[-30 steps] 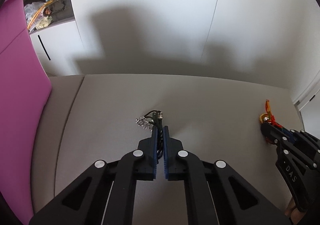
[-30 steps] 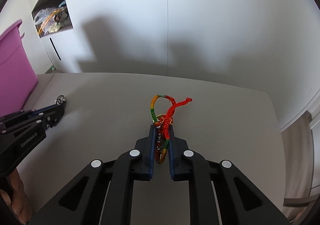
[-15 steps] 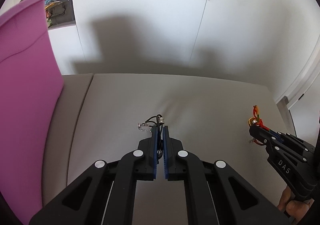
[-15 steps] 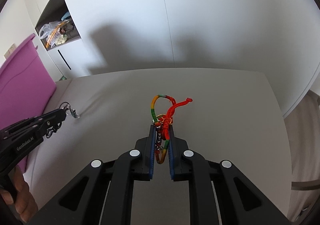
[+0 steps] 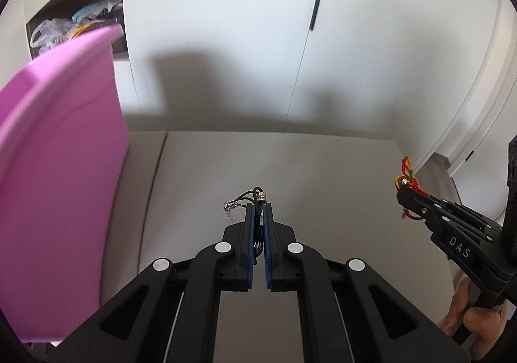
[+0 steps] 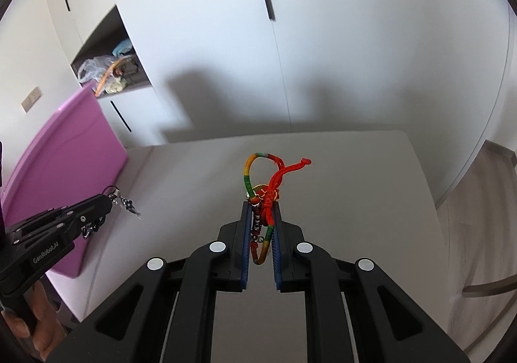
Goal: Organize jewelry
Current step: 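Carry both items over the pink tub and open both tools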
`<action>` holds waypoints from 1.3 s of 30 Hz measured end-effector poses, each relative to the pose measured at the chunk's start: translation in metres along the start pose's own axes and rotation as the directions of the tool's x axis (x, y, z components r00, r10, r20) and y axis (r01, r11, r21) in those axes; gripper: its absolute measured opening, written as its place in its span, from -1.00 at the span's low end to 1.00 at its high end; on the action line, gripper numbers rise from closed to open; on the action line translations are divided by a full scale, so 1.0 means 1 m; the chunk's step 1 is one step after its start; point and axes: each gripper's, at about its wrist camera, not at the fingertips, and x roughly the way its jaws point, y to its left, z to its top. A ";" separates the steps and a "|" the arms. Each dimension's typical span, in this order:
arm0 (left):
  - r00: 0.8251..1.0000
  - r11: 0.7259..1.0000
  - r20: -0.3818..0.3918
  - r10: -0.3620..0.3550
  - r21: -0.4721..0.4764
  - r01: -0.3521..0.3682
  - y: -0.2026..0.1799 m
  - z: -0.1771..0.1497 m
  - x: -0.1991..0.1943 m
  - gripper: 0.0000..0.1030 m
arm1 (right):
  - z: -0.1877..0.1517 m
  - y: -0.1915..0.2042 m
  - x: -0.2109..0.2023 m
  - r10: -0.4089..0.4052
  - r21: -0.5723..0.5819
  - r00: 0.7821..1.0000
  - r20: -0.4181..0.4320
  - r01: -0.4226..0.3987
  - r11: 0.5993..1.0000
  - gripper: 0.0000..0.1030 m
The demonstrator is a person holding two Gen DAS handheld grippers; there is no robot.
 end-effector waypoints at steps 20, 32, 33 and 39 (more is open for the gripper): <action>0.965 0.984 0.198 0.174 -0.083 -0.161 0.094 0.028 -0.163 -0.89 | 0.065 0.179 -0.064 0.349 -0.193 0.933 0.090 -0.328 0.925 -0.78; 0.926 0.895 0.024 0.376 -0.266 -0.357 0.217 0.012 -0.152 -0.89 | 0.075 0.304 -0.002 0.479 -0.272 0.866 -0.144 -0.500 0.822 -0.78; 0.921 0.888 0.009 0.389 -0.271 -0.372 0.224 0.011 -0.147 -0.89 | 0.074 0.311 0.006 0.472 -0.277 0.866 -0.166 -0.500 0.820 -0.78; 0.916 0.872 -0.051 0.397 -0.291 -0.394 0.241 0.005 -0.130 -0.88 | 0.068 0.330 0.027 0.440 -0.304 0.866 -0.236 -0.496 0.813 -0.77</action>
